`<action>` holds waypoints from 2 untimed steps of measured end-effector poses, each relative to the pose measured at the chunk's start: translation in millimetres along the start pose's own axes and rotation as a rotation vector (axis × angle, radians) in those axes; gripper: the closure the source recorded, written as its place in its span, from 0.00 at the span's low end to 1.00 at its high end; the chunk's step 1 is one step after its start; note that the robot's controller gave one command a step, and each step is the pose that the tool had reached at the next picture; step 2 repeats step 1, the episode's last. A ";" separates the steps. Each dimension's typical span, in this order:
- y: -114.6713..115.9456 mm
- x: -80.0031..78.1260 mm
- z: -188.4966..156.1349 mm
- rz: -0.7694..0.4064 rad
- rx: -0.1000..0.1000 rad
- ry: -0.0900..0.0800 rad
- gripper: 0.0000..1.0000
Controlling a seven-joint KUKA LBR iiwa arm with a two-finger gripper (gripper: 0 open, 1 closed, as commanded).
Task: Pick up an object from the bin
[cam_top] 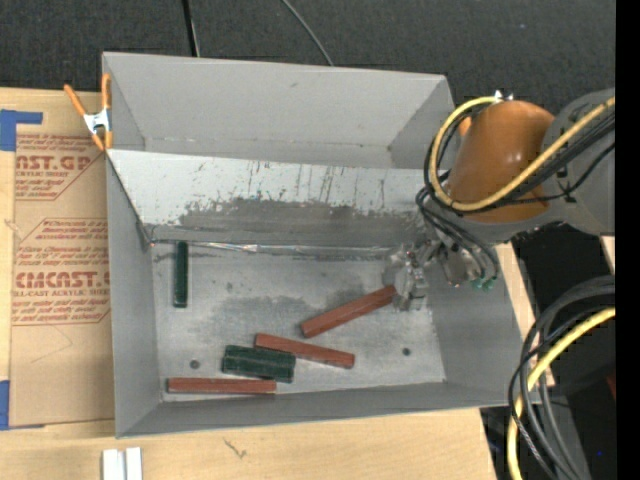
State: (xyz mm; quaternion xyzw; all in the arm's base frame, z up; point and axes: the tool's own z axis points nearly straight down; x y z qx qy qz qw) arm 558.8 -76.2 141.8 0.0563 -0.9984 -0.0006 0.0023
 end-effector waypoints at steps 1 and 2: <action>34.1 -6.3 -67.0 0.011 0.001 -0.006 1.00; 34.1 -6.3 -67.0 0.011 0.001 -0.006 1.00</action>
Offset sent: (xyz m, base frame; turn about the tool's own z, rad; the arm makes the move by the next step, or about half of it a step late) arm 0.0158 0.0102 -0.0718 -0.0710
